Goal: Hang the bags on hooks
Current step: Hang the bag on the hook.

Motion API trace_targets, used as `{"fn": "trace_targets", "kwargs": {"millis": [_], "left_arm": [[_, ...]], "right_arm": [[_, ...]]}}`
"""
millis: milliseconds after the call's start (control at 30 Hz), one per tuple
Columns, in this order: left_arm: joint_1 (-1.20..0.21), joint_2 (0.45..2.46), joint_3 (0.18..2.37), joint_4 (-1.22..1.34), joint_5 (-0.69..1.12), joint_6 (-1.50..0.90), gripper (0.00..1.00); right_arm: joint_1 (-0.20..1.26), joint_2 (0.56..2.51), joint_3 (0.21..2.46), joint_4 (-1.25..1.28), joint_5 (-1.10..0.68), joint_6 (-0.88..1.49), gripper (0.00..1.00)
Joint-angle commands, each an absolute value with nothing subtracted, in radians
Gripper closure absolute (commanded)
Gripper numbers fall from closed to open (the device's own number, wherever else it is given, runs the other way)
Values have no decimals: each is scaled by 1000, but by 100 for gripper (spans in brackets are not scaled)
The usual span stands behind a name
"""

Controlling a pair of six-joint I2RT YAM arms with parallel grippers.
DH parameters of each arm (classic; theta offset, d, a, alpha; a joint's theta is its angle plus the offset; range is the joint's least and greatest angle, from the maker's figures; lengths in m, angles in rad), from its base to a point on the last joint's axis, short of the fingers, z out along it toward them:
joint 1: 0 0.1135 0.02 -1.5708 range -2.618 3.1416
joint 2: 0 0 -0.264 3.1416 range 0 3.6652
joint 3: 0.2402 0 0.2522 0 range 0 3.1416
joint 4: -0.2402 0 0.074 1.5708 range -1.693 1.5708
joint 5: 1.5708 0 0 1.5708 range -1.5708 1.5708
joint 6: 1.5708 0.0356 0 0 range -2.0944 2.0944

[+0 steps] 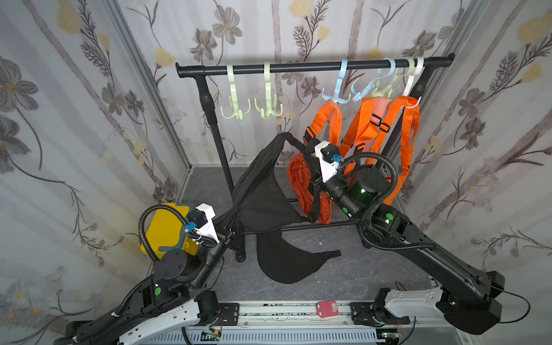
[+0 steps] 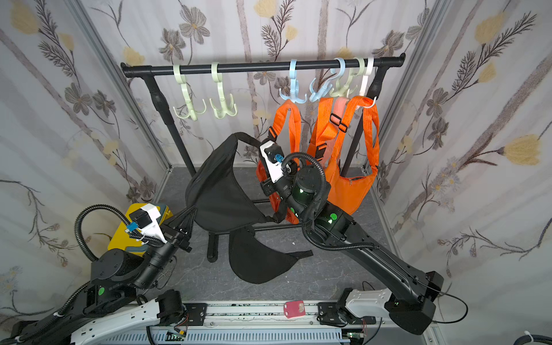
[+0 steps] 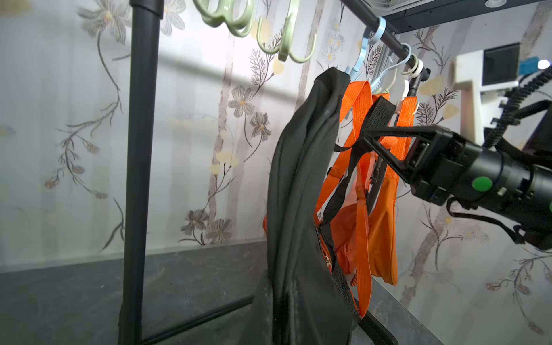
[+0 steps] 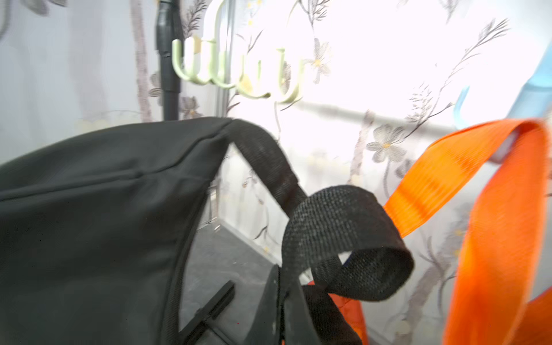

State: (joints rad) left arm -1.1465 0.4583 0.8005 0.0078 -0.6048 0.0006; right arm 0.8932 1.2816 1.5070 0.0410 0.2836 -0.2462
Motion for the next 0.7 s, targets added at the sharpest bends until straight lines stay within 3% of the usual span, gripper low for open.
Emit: {"fn": "trace_targets", "kwargs": {"millis": [0, 500, 667], "left_arm": [[-1150, 455, 776, 264, -655, 224, 100], [-1162, 435, 670, 680, -755, 617, 100], [-1162, 455, 682, 745, -751, 671, 100]], "right_arm": [[840, 1323, 1604, 118, 290, -354, 100], [744, 1546, 1952, 257, 81, -352, 100], [738, 1699, 2154, 188, 35, -320, 100]]}}
